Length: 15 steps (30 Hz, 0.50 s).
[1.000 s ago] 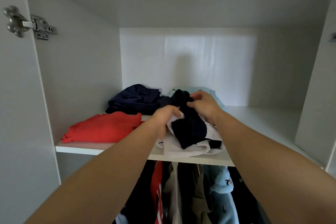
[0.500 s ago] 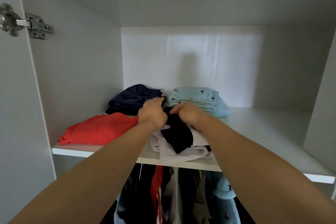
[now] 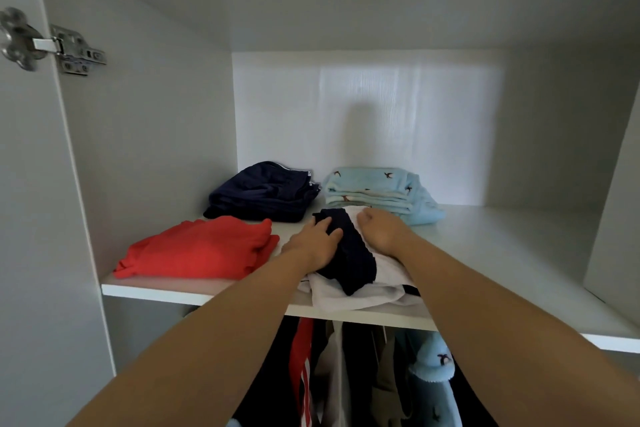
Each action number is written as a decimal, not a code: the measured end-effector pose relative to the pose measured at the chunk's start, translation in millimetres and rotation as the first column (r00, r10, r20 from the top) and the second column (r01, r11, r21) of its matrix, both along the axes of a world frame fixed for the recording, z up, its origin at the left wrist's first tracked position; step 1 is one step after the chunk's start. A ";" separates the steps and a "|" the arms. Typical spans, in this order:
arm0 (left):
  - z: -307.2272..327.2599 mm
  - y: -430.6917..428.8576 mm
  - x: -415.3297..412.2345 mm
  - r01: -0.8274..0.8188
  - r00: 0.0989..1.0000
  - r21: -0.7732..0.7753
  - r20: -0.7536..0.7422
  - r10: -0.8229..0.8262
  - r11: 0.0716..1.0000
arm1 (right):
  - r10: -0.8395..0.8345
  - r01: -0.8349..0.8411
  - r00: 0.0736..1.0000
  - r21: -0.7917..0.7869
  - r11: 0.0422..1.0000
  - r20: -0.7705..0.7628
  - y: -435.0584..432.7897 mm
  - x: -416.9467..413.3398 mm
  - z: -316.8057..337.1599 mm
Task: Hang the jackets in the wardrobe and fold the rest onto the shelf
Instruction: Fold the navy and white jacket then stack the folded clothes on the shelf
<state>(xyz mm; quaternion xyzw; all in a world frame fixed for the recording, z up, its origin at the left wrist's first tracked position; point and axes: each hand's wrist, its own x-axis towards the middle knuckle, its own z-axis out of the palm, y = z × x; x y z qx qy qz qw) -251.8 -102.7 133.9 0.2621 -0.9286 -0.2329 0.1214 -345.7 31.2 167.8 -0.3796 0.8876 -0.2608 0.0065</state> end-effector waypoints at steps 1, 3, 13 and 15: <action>1.8 -1.0 0.2 -0.018 1.000 -0.018 0.012 0.019 1.000 | -0.039 0.039 0.999 0.001 0.999 -0.022 2.8 -0.8 0.4; 7.9 -0.5 3.1 -0.033 0.999 -0.071 0.039 0.035 0.997 | -0.101 0.106 0.991 0.049 0.993 -0.090 9.0 2.2 1.1; 37.2 20.4 28.9 -0.223 0.970 -0.321 0.024 0.243 0.920 | 0.004 0.002 0.996 0.070 0.998 -0.084 21.5 5.7 -2.4; 44.2 17.0 35.5 -0.231 0.966 -0.406 0.011 0.257 0.884 | -0.013 0.008 0.981 -0.028 1.000 -0.193 31.3 2.8 -11.6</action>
